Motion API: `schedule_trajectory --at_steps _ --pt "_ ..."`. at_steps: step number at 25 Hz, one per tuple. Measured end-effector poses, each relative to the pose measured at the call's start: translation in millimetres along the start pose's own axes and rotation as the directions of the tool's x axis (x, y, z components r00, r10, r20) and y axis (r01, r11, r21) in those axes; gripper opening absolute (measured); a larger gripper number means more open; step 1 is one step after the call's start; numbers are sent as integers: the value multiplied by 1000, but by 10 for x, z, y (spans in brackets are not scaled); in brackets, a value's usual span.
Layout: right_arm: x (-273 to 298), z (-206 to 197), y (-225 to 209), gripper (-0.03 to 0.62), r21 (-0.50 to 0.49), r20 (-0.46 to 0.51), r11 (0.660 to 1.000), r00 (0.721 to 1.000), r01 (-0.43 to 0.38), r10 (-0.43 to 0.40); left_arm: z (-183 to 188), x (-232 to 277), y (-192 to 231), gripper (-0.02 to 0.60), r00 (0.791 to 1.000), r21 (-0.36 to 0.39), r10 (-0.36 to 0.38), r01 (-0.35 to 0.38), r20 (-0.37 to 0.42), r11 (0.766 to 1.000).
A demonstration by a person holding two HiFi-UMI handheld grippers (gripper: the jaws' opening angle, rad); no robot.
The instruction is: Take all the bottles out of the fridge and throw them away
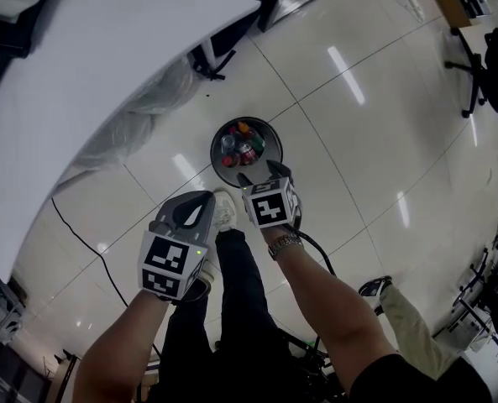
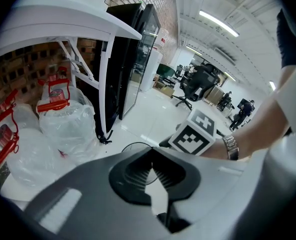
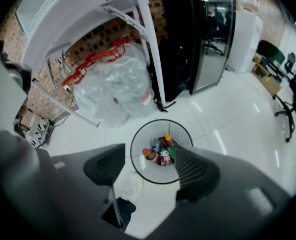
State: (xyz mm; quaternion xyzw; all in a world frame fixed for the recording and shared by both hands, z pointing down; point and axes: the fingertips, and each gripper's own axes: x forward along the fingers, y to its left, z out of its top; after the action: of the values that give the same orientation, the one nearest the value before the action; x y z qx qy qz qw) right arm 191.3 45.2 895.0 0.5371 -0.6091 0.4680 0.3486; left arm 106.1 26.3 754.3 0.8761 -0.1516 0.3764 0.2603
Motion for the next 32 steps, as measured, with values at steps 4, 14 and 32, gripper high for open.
schedule_trajectory --at_steps 4,14,32 --pt "-53 68 45 302 -18 11 1000 1000 -4 5 11 -44 -4 3 1000 0 7 -7 2 1000" --pt "-367 139 132 272 -47 41 999 999 7 -5 168 -292 -123 5 999 14 24 -25 35 1000" --pt "-2577 1585 1532 94 -363 356 931 918 -38 176 1069 -2314 -259 5 927 -15 211 -217 310 976"
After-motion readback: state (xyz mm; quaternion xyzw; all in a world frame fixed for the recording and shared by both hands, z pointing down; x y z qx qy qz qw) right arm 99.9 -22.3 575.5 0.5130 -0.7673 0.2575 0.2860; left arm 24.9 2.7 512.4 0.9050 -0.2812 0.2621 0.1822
